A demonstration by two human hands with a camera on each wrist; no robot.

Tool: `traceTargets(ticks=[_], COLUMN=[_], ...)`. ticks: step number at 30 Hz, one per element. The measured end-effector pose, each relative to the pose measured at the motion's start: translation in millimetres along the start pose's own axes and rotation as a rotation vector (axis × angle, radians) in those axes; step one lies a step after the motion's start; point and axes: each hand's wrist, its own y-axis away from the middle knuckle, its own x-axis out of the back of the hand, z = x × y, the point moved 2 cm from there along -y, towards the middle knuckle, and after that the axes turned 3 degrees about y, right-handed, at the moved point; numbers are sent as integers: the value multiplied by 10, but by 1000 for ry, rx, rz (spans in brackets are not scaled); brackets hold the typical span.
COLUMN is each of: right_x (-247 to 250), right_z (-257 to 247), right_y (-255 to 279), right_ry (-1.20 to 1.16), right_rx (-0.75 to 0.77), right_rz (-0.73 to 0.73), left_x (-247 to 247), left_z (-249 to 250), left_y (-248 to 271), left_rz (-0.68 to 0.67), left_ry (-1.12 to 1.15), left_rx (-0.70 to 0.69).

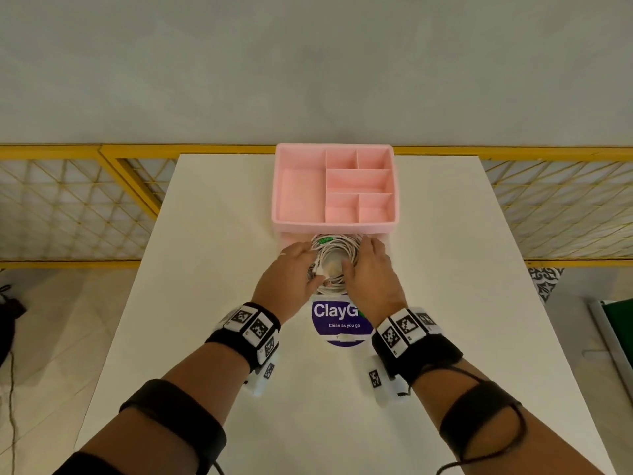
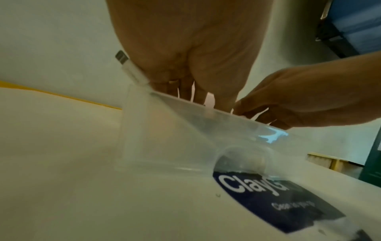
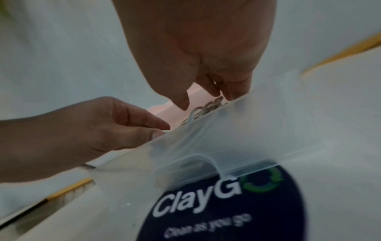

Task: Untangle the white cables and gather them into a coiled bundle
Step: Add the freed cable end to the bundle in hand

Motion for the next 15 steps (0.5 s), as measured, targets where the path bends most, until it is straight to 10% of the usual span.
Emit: traceTargets(ticks=[9, 15], right_x=[-31, -37], right_z=[194, 193], right_y=[69, 58], right_ry=[132, 113], right_rx=[200, 139], right_rz=[-112, -137], left_x=[135, 433], left_z=[55, -250], left_y=[32, 403], left_rz=[43, 51], left_ry=[-233, -48], left_rx=[-112, 226])
